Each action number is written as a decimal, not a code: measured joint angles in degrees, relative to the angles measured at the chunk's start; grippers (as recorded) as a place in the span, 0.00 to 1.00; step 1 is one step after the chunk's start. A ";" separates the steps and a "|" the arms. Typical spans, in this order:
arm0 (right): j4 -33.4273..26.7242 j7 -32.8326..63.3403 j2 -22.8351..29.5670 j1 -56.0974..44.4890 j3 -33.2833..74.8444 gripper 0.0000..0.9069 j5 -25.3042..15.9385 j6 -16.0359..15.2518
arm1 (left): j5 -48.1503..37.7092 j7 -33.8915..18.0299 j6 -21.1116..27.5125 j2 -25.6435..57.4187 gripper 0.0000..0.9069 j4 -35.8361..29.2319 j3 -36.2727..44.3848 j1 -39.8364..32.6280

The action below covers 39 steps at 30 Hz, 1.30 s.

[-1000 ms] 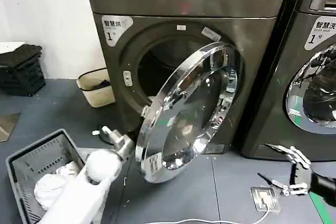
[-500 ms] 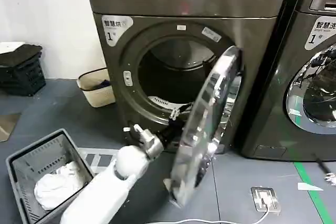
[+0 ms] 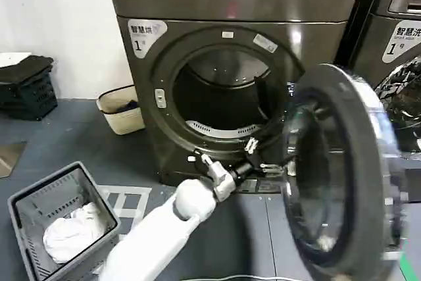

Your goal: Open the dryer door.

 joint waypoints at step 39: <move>1.32 4.36 4.43 1.88 9.40 1.00 2.02 -3.31 | 2.46 -1.59 4.79 -9.83 1.00 15.16 12.80 -18.22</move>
